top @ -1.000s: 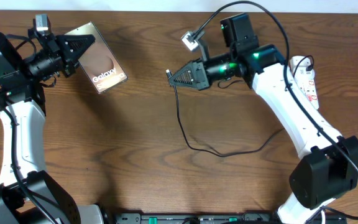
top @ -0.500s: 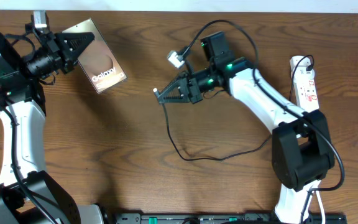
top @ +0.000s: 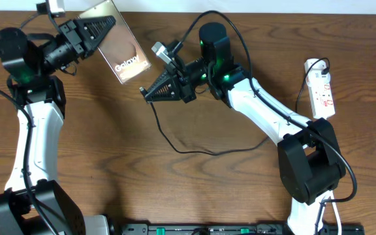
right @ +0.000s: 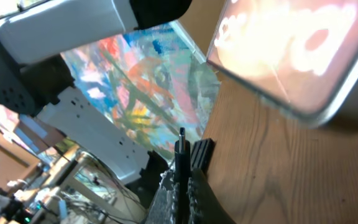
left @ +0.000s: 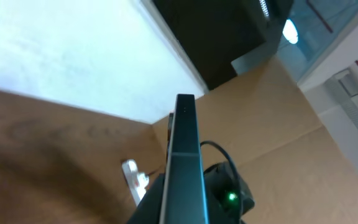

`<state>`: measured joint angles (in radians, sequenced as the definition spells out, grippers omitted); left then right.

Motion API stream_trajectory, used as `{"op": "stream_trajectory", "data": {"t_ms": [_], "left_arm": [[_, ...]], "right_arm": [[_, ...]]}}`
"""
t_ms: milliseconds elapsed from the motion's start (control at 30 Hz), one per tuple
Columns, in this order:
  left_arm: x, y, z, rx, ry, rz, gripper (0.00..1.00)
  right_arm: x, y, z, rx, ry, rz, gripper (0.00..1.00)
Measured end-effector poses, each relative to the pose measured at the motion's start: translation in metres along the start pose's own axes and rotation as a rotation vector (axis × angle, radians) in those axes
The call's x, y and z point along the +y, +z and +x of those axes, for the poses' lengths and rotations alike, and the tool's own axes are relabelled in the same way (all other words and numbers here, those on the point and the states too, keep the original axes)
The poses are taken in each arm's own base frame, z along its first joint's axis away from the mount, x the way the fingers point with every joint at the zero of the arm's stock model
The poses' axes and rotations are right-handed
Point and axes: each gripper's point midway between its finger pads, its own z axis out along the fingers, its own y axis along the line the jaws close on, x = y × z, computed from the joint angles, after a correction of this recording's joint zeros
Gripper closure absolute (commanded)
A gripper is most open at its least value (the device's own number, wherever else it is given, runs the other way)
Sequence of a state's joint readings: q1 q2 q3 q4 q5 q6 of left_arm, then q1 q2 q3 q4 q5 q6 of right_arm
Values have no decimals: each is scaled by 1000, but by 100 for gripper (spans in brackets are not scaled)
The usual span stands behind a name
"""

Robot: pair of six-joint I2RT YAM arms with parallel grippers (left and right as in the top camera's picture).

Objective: Plug charger to phone and switch on socket
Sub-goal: 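Align the plug with the phone's bottom port held by left gripper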

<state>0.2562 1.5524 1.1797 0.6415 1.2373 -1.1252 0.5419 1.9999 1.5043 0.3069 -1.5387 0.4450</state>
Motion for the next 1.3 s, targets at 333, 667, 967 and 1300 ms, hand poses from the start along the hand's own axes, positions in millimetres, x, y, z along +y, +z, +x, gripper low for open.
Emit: {"op": "stream_trajectory", "data": {"t_ms": [333,667,967,1300], "left_arm": [[-8,0,-5,-17,4,21,93],[-11,-1,5,39,1,39,93],[-12,-1,9,61,16,46,93],[-12,0,10,64,15,48,93]], "right_arm": [[0,0,-4,-6,93,8,99],[-3,0,-8,-21,77,29,99],[-2,0,-11,-24,49,32,99],[-5,0,-13,-35,45,48,99]]}}
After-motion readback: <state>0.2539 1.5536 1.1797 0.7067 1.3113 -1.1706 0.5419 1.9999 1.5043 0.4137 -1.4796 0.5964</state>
